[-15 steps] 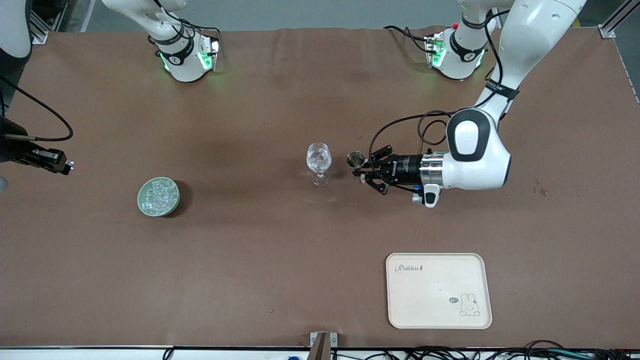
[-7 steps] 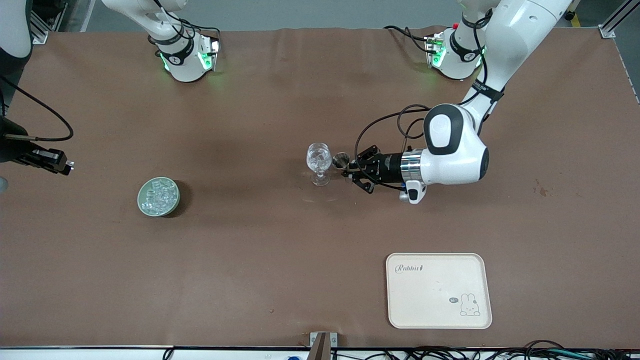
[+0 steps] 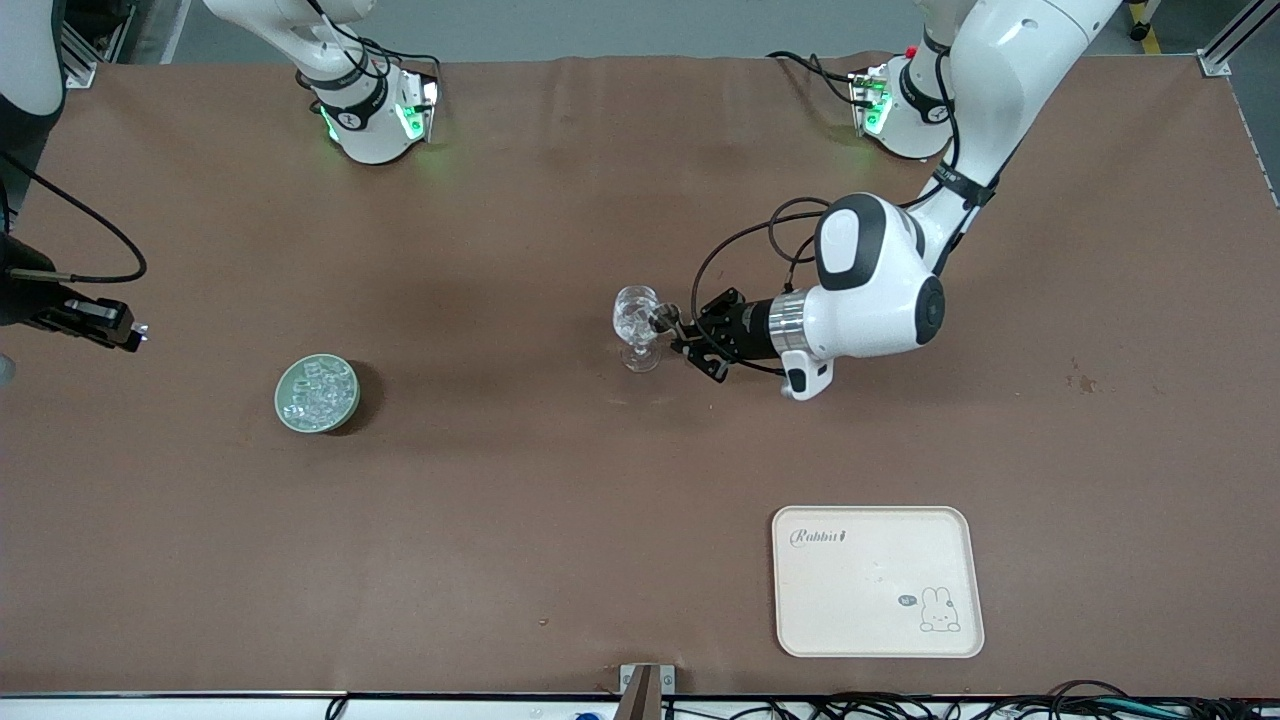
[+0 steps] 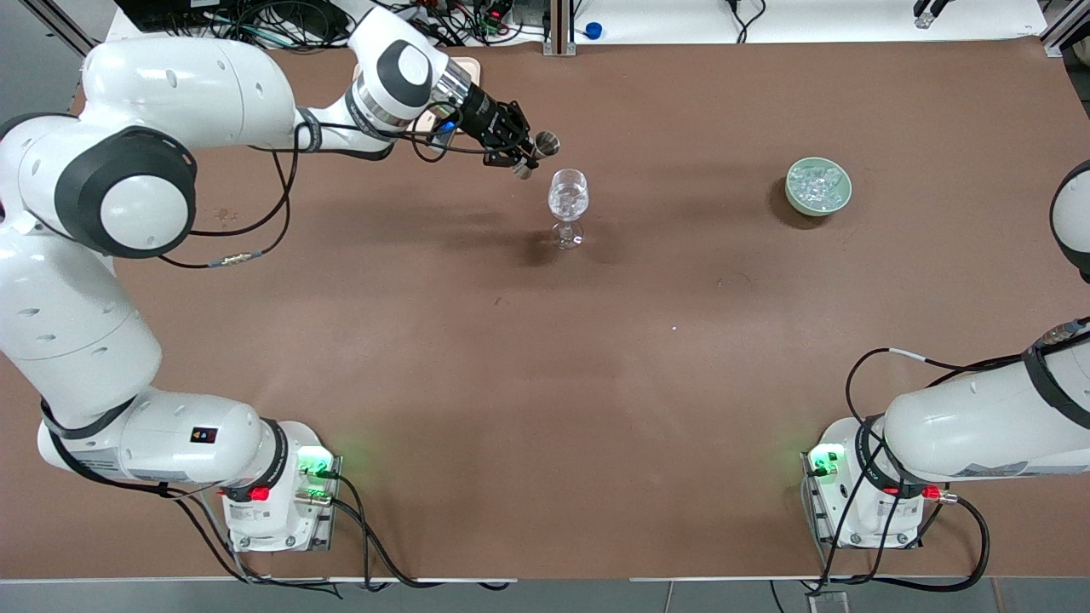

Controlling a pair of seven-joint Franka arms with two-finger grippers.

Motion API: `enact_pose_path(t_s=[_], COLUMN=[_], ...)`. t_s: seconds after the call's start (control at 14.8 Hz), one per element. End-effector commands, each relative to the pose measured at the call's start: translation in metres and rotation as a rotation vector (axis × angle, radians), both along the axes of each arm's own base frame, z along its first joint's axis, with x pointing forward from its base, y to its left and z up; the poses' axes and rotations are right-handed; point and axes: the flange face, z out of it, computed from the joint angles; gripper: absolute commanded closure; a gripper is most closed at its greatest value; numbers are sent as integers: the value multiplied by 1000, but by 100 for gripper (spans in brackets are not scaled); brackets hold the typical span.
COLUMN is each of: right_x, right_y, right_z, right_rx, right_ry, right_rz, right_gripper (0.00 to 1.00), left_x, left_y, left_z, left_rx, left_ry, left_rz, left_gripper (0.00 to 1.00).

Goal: Pour wine and add ice with both arms
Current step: 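Tilt the jigger over the wine glass rim with the left gripper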

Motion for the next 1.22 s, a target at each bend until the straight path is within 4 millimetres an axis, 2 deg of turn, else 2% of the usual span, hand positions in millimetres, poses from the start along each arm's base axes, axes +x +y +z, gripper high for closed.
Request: enact_pose_path(t_s=[0.0,0.27,0.34,1.15], right_x=[-2,-2,-2,-2], right_y=[1,1,1,1], right_z=[1,1,1,1], right_rx=[7,7,7,7], right_ry=[-5,-5,-5,-5], right_rz=[12,12,12,12], right_gripper=[96,96,96,96], left_x=[5,8,4,-14], left_y=[-10,-16,-24,-48], left_z=[15,27,31,44], left_rx=[46,109,120,253], left_ry=[-39,-80,-92,-167], left_rz=[-9,-22,-38,-88], left_gripper=[99,99,99,100])
